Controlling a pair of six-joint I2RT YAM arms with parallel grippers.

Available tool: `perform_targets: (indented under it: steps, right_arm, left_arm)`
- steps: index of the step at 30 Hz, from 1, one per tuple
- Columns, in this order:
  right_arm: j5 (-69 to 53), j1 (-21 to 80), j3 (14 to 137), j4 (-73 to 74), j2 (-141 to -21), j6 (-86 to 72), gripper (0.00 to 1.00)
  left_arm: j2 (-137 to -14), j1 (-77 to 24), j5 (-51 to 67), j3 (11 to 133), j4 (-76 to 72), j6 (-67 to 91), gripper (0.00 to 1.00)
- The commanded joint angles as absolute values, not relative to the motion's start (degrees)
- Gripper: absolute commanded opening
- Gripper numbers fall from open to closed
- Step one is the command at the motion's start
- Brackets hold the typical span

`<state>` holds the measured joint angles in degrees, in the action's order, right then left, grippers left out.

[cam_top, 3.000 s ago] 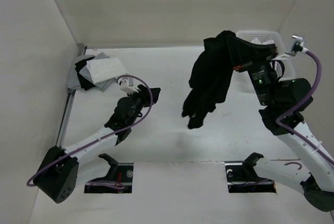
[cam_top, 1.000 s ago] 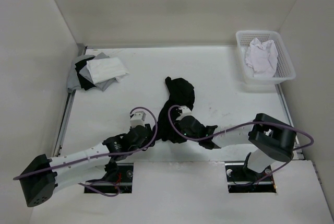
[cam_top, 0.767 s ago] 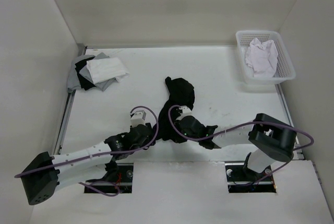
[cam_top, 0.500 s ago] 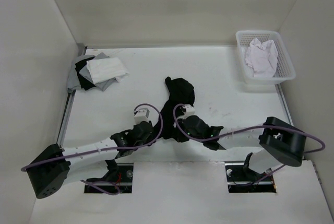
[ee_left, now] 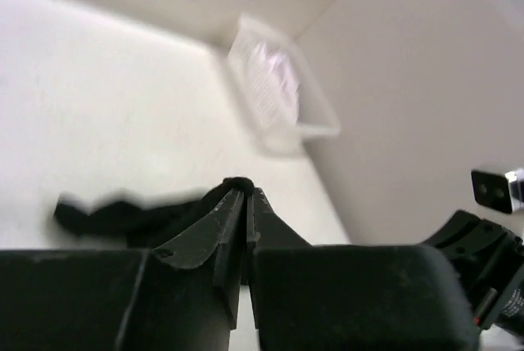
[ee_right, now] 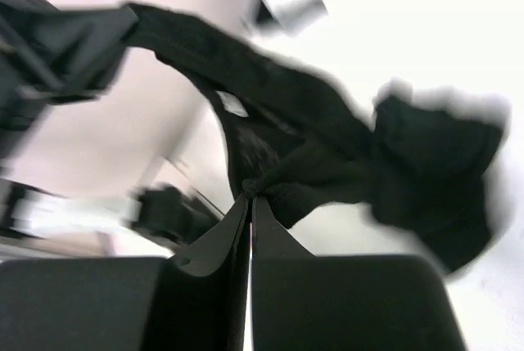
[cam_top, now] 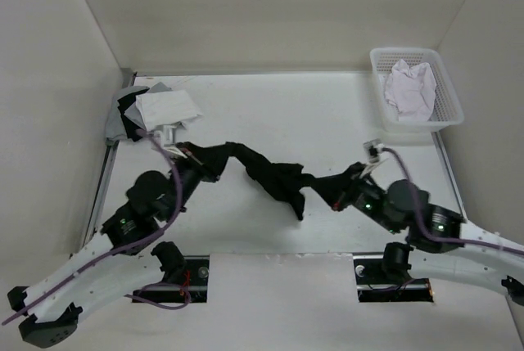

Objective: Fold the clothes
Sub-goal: Flatten the tank top out

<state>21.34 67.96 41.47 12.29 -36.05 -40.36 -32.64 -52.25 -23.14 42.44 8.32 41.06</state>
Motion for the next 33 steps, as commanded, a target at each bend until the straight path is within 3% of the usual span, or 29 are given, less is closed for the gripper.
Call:
perform_targets:
  steps: [1, 9, 13, 16, 17, 19, 23, 24, 28, 33]
  right_arm:
    - [33.5, 73.4, 56.2, 24.2, -32.0, -31.3, 0.01]
    - [50.5, 91.4, 77.8, 18.4, -39.1, -12.5, 0.0]
    - [56.2, 96.3, 79.1, 8.2, -41.9, -1.3, 0.01]
    - [53.4, 86.6, 75.9, 1.0, -43.4, 3.1, 0.01]
    - [47.7, 77.9, 74.4, 0.9, -45.2, 0.2, 0.01]
    - [41.5, 70.1, 73.3, 1.8, -47.0, -3.1, 0.01]
    - [17.6, 40.6, 72.5, 3.8, -56.8, -18.5, 0.0]
    - [15.1, 37.7, 72.6, 3.7, -57.6, -20.4, 0.0]
    - [10.7, 37.1, 73.5, 0.6, -55.8, -21.3, 0.0]
    - [14.4, 46.7, 83.0, 7.8, -52.4, -17.2, 0.0]
  left_arm:
    - [-32.1, -52.7, -27.7, 53.6, 6.8, 33.0, 0.03]
    - [-35.2, -55.6, -28.6, 68.4, -4.0, 28.2, 0.03]
    - [-37.8, -54.0, -30.8, 71.0, -7.5, 23.9, 0.04]
    - [-43.7, -49.2, -35.1, 69.6, -14.3, 17.3, 0.05]
    - [-46.7, -46.9, -35.6, 68.7, -16.8, 16.6, 0.05]
    - [-50.9, -44.0, -35.1, 67.9, -19.2, 17.1, 0.05]
    - [-57.6, -38.6, -34.3, 70.2, -20.9, 18.6, 0.04]
    - [-57.7, -38.6, -33.8, 70.8, -20.6, 18.8, 0.04]
    - [-54.0, -41.2, -32.3, 74.7, -19.7, 15.8, 0.04]
    - [-49.5, -47.0, -32.8, 78.7, -19.7, 11.1, 0.03]
